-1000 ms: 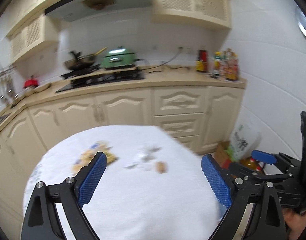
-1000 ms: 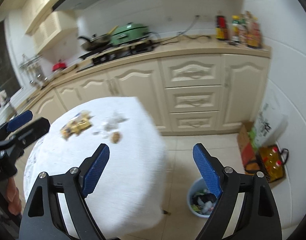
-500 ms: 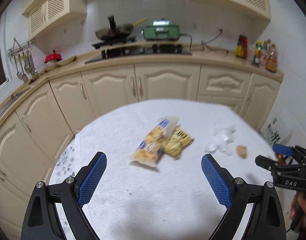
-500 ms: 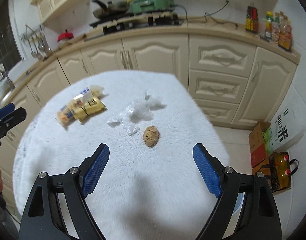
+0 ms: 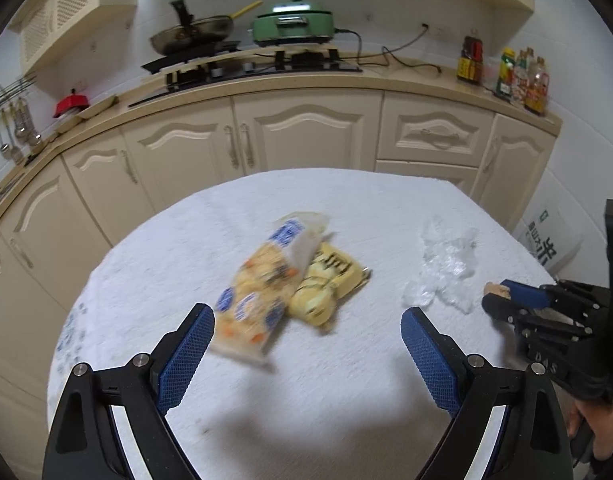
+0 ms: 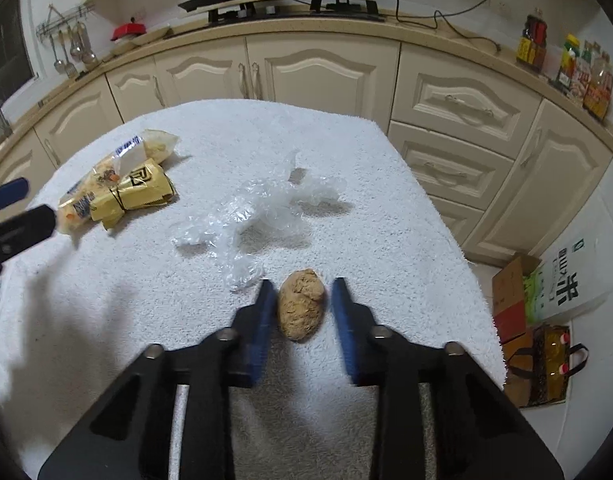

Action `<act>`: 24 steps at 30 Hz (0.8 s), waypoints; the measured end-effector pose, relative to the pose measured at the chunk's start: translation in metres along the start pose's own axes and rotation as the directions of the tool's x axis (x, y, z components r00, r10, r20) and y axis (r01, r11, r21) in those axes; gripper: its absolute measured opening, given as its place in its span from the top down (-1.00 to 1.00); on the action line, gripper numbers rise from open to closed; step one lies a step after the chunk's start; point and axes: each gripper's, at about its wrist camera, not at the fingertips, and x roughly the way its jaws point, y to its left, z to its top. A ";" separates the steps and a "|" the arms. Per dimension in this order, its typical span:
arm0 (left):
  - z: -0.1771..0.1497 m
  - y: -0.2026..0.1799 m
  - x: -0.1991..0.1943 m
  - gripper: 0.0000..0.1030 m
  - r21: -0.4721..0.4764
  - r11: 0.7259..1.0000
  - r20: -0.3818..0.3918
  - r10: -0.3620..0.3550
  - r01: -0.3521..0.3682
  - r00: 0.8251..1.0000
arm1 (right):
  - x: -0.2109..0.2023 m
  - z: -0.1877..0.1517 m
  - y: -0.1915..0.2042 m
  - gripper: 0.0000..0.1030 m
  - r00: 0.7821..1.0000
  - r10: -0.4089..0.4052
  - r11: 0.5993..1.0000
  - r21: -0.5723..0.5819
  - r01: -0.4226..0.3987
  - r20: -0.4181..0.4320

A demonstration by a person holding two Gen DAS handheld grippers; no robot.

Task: Collect trash
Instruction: 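Grasp the yellow packet with left tool while right tool grasps the small brown lump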

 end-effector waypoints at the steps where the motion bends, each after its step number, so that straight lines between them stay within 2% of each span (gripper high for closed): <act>1: 0.005 -0.005 0.008 -0.74 0.011 1.000 -0.007 -0.004 0.004 1.000 | -0.001 0.000 -0.001 0.52 1.000 0.002 1.000 0.002 -0.002 0.004; 2: 0.008 -0.010 0.016 -0.64 0.020 1.000 -0.017 -0.001 0.002 1.000 | -0.001 -0.001 -0.002 0.52 1.000 -0.002 1.000 -0.001 0.002 0.006; 6: 0.016 -0.018 0.047 -0.56 0.041 0.999 -0.060 0.021 -0.019 0.998 | -0.005 -0.002 -0.007 0.52 1.000 0.022 1.000 0.015 -0.022 0.018; 8: 0.021 -0.015 0.061 -0.23 0.029 1.000 -0.091 0.013 -0.011 0.996 | -0.006 -0.002 -0.008 0.52 0.999 0.032 0.999 0.018 -0.033 0.022; 10: 0.024 -0.017 0.072 -0.10 0.031 1.000 -0.109 0.008 -0.005 0.994 | -0.006 -0.002 -0.008 0.52 0.999 0.043 0.999 0.018 -0.043 0.025; 16: 0.034 -0.020 0.104 -0.08 0.040 0.999 -0.142 0.019 -0.014 0.990 | -0.005 -0.002 -0.010 0.52 0.997 0.071 0.997 0.025 -0.072 0.029; 18: 0.037 -0.019 0.109 -0.04 0.025 1.000 -0.135 -0.002 0.005 0.991 | -0.005 -0.002 -0.009 0.52 0.997 0.074 0.997 0.027 -0.075 0.031; 19: 0.038 -0.018 0.112 0.15 0.016 1.000 -0.135 -0.016 0.018 0.991 | -0.006 -0.002 -0.010 0.52 0.996 0.077 0.997 0.030 -0.078 0.034; 20: 0.037 -0.016 0.112 0.45 0.008 0.999 -0.132 -0.034 0.035 0.991 | -0.007 -0.003 -0.010 0.52 0.996 0.080 0.996 0.032 -0.082 0.034; 21: 0.038 -0.014 0.113 0.45 -0.001 0.999 -0.134 -0.054 0.054 0.989 | -0.007 -0.004 -0.010 0.52 0.996 0.085 0.996 0.035 -0.087 0.034; 24: 0.034 -0.015 0.112 0.46 0.007 0.999 -0.128 -0.035 0.036 0.991 | -0.011 -0.007 -0.008 0.52 0.994 0.100 0.994 0.041 -0.102 0.037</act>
